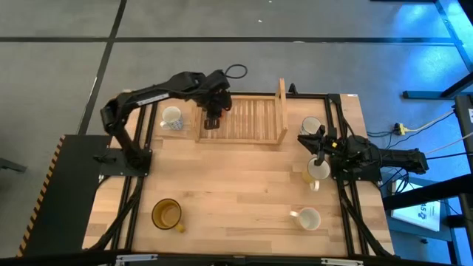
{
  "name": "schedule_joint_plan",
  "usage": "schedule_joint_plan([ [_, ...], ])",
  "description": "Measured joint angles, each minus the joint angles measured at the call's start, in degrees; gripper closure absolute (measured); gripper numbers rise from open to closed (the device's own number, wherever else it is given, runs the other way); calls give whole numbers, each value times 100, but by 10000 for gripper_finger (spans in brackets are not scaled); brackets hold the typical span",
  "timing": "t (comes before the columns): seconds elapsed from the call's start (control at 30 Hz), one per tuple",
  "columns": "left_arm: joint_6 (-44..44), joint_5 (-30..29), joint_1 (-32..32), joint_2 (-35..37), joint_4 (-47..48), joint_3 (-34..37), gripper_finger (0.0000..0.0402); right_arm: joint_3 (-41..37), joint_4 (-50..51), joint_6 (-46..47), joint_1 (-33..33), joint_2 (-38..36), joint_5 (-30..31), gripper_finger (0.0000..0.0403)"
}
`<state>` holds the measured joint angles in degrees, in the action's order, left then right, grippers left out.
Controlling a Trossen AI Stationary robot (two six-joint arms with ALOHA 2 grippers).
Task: Place coffee mugs
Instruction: Put the dark yellow mug on the shelf
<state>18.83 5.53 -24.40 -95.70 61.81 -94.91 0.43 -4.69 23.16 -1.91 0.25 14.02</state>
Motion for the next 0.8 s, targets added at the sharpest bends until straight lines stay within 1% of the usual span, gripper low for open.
schedule_joint_plan([
  [0.07,-350,136,150,228,-28,0,295,0,-152,63,0,0,0,347],
  [0.2,-881,145,420,589,-21,0,295,6,-302,233,2,-2,-50,347],
  [0.33,-1089,144,695,855,-15,-3,295,196,-312,398,2,85,-207,347],
  [0.43,-1091,150,889,960,-33,76,295,470,-270,391,2,359,-123,347],
  [0.5,-1095,148,973,1076,-144,264,295,723,-287,352,2,677,5,347],
  [0.57,-1110,154,1049,1256,-232,636,295,996,-285,349,2,1114,45,347],
  [0.67,-1169,155,1154,1636,-663,1460,295,1545,-62,358,4,1985,-35,347],
  [0.8,-1583,217,1246,2307,-1033,2499,295,2520,507,320,6,3233,-245,347],
])
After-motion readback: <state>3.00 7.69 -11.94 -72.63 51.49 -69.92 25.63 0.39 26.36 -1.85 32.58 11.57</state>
